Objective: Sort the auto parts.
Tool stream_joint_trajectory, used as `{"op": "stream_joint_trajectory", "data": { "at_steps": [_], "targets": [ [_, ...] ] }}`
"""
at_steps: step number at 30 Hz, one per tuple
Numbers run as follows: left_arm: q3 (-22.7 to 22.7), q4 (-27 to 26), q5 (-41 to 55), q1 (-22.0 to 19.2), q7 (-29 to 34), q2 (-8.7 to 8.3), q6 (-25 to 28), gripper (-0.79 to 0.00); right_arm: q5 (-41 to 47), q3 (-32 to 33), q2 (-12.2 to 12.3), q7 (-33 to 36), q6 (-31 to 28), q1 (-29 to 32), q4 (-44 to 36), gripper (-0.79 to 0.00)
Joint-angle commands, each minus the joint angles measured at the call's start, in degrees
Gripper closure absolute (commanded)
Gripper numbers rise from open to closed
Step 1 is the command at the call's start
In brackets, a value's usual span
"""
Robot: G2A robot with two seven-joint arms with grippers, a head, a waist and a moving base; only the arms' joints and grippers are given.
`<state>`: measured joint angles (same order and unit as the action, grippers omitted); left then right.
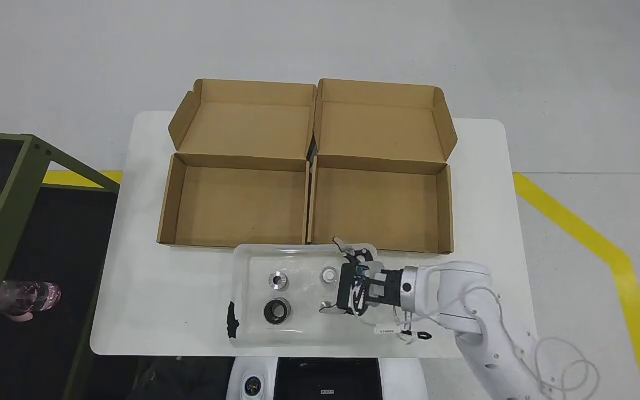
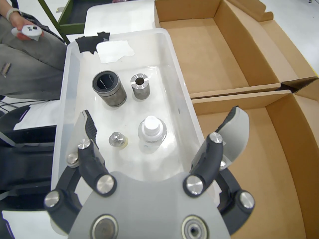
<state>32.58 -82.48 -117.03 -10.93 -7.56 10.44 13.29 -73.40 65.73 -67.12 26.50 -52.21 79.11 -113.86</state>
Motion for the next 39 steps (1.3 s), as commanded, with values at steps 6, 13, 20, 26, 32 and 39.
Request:
{"op": "stream_joint_trajectory", "data": {
  "at_steps": [6,13,20,26,32,39],
  "targets": [
    [0.0,0.0,0.0,0.0,0.0,0.0,0.0,-0.785,-1.11,-1.79,0.46,0.83,-0.53,1.02,-0.71,-0.785],
    [0.0,0.0,0.0,0.0,0.0,0.0,0.0,-0.785,-1.85,-2.78,0.86,0.5,-0.27,1.44,0.21,-0.785],
    [0.0,0.0,0.0,0.0,0.0,0.0,0.0,-0.785,-2.12,-3.56,1.17,0.05,-0.11,0.79,2.03,-0.785],
    [0.0,0.0,0.0,0.0,0.0,0.0,0.0,-0.785,-2.44,-4.43,1.26,-0.45,1.22,-0.3,3.84,-0.782],
    [0.0,0.0,0.0,0.0,0.0,0.0,0.0,-0.785,-2.17,-5.03,1.3,-1.07,2.66,-1.5,5.51,-0.696],
    [0.0,0.0,0.0,0.0,0.0,0.0,0.0,-0.785,-1.74,-5.8,1.34,-1.09,4.02,-2.86,6.63,-0.585]
  ]
}}
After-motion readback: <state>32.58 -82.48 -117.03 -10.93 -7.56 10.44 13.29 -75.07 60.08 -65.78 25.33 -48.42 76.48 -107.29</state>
